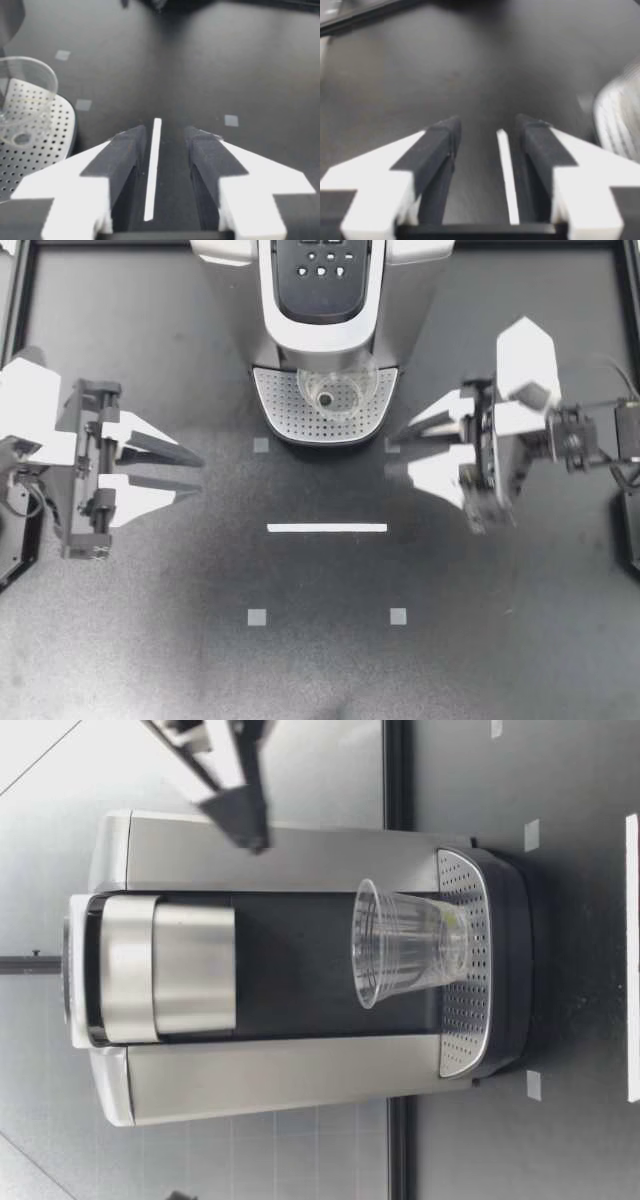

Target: Place the coffee capsule inside the capsule container, then place the cup onto the center of the cup tray, then push the 'Hot Water' and 'Travel Mug' buttons.

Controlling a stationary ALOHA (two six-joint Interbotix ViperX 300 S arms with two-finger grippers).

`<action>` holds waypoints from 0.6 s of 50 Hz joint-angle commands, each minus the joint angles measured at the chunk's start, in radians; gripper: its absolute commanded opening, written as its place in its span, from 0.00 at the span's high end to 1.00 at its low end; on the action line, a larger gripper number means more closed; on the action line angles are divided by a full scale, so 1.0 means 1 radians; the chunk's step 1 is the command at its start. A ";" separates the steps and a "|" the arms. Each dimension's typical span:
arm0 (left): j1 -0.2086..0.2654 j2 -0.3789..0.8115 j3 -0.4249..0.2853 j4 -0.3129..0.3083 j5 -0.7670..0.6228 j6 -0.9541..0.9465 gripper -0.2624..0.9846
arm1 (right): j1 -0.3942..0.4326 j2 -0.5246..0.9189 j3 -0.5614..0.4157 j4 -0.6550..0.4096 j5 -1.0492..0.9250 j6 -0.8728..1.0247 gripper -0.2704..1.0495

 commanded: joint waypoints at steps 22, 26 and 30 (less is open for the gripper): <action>0.018 0.106 -0.084 0.005 -0.115 0.087 0.52 | 0.034 -0.083 -0.011 -0.008 -0.086 -0.192 0.43; 0.021 0.114 -0.095 0.005 -0.115 0.094 0.52 | 0.032 -0.084 -0.009 0.000 -0.086 -0.192 0.43; 0.021 0.117 -0.098 0.005 -0.115 0.098 0.52 | 0.032 -0.084 -0.009 0.002 -0.086 -0.192 0.43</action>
